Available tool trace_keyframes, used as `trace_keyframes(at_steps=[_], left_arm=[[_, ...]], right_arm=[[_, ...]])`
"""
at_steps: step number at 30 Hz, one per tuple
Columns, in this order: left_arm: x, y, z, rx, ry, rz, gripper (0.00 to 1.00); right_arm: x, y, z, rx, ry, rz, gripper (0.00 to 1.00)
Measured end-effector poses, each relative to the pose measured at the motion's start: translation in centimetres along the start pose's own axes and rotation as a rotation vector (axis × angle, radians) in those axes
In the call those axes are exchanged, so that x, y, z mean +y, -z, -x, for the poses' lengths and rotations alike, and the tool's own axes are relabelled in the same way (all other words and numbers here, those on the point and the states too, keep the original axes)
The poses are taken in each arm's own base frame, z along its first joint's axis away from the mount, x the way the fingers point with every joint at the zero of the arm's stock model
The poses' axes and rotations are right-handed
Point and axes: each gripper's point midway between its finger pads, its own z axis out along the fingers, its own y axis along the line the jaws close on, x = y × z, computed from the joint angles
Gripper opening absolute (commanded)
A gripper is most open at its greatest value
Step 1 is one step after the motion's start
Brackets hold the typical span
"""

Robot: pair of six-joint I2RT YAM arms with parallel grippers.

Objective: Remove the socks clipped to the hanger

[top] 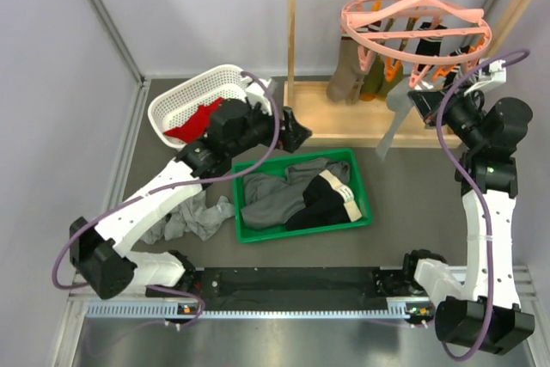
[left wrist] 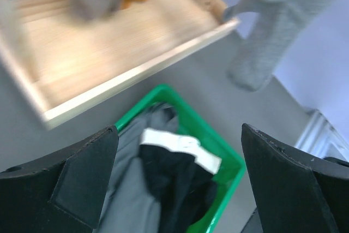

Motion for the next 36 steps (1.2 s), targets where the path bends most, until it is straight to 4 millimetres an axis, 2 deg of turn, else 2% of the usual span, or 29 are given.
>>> trace_keyframes(at_steps=[6, 12, 19, 24, 26, 29, 30, 31, 33, 34, 35, 36], left_arm=[[-6.7, -3.9, -1.5, 0.015, -0.042, -0.161, 0.99], [-10.9, -7.7, -3.2, 0.045, -0.087, -0.24, 0.99], [-13.6, -10.7, -2.6, 0.012, -0.116, -0.293, 0.99], [-15.5, -12.5, -2.0, -0.023, -0.127, -0.329, 0.99], [-16.0, -13.3, -2.2, -0.027, -0.129, -0.339, 0.95], [-16.3, -14.7, -3.0, -0.021, -0.13, -0.341, 0.73], [-16.3, -15.1, -3.3, -0.018, -0.132, -0.34, 0.6], [-16.2, -15.5, -3.8, -0.01, -0.134, -0.336, 0.41], [-15.9, -16.3, -4.5, 0.002, -0.129, -0.326, 0.27], [-15.7, -16.6, -4.9, 0.007, -0.132, -0.319, 0.13], [-15.6, -16.7, -5.2, 0.016, -0.13, -0.313, 0.02], [-15.5, -16.7, -5.3, 0.02, -0.126, -0.308, 0.0]], right_arm=[[1.1, 0.1, -0.1, 0.002, -0.071, 0.018, 0.0], [1.9, 0.3, 0.5, -0.018, -0.15, 0.028, 0.0], [3.5, 0.9, 1.9, -0.073, -0.208, 0.059, 0.0], [3.9, 1.0, 2.4, -0.091, -0.231, 0.066, 0.0], [4.0, 1.0, 2.4, -0.096, -0.245, 0.064, 0.0], [3.9, 1.1, 2.3, -0.099, -0.262, 0.063, 0.0], [3.8, 1.1, 2.2, -0.099, -0.266, 0.062, 0.0], [3.8, 1.0, 2.1, -0.097, -0.274, 0.06, 0.0], [3.7, 1.0, 1.9, -0.093, -0.283, 0.056, 0.11], [3.6, 1.0, 1.9, -0.09, -0.286, 0.053, 0.15], [3.6, 1.0, 1.7, -0.085, -0.289, 0.049, 0.24], [3.4, 1.0, 1.5, -0.079, -0.29, 0.04, 0.29]])
